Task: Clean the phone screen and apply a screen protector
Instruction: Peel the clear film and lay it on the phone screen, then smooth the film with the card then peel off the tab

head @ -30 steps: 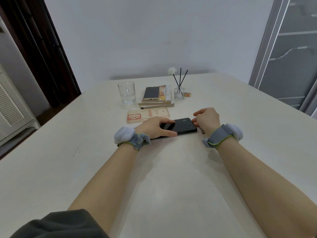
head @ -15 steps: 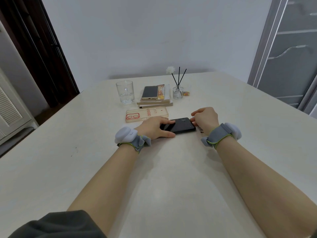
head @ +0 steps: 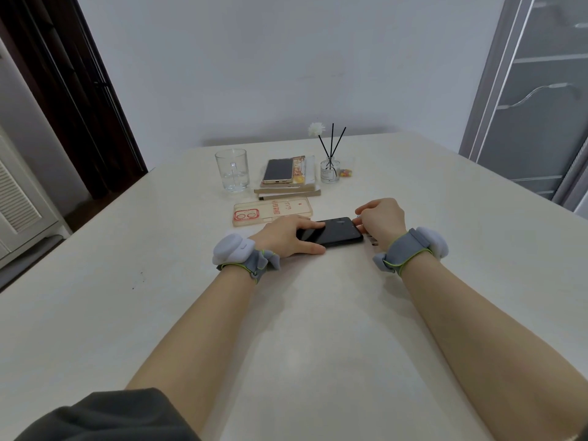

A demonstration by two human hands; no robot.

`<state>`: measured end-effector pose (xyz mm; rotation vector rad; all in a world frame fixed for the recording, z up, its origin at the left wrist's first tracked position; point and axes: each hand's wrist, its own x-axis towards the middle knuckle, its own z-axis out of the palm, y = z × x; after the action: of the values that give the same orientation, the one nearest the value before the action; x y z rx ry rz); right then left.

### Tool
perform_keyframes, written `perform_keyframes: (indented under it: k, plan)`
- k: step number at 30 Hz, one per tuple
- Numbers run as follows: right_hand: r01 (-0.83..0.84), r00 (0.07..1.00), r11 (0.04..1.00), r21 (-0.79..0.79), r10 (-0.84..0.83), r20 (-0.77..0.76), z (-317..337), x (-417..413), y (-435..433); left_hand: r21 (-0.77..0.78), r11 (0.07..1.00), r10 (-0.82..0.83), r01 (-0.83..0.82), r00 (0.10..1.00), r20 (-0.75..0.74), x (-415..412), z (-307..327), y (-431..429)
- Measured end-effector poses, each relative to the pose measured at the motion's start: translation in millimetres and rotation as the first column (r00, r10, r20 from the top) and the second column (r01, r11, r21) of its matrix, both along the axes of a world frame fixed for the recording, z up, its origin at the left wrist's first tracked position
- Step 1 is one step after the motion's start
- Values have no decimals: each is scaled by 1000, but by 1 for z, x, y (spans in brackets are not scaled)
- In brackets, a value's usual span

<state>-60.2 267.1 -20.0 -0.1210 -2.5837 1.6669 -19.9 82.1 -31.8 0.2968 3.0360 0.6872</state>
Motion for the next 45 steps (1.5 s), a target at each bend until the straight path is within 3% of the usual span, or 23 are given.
perform_keyframes:
  k: [6,9,14,17,20,24,28,32,36,45]
  plan:
    - [1,999,998,61,2,-43,-2,-2,-2,45,999,30,-29,999,-17,6,8,-2]
    - [-12,995,994,112,24,-100,-2,0,-5,109,985,140,-132,987,-78,10,21,-14]
    - [-117,966,969,216,162,-203,-2,9,-17,73,945,325,-320,943,-76,23,31,-49]
    - [-176,940,931,320,255,-227,-4,14,-26,59,916,399,-396,916,-49,32,26,-64]
    - [-202,907,862,465,344,-243,-5,20,-36,74,876,482,-476,868,-123,36,20,-71]
    - [-205,881,780,592,410,-236,-7,23,-42,57,889,458,-454,882,-109,30,13,-69]
    - [-15,942,797,604,214,-260,-4,16,-32,127,932,349,-338,934,-75,27,15,-63]
    - [119,992,781,613,-70,-102,-1,1,-8,165,958,237,-236,972,15,24,18,-44]
    - [77,996,795,602,-94,-2,-9,-6,9,102,979,171,-175,984,42,22,11,-34]
    - [64,997,777,627,-79,-4,-14,-8,15,124,986,122,-115,992,-46,18,1,-28]
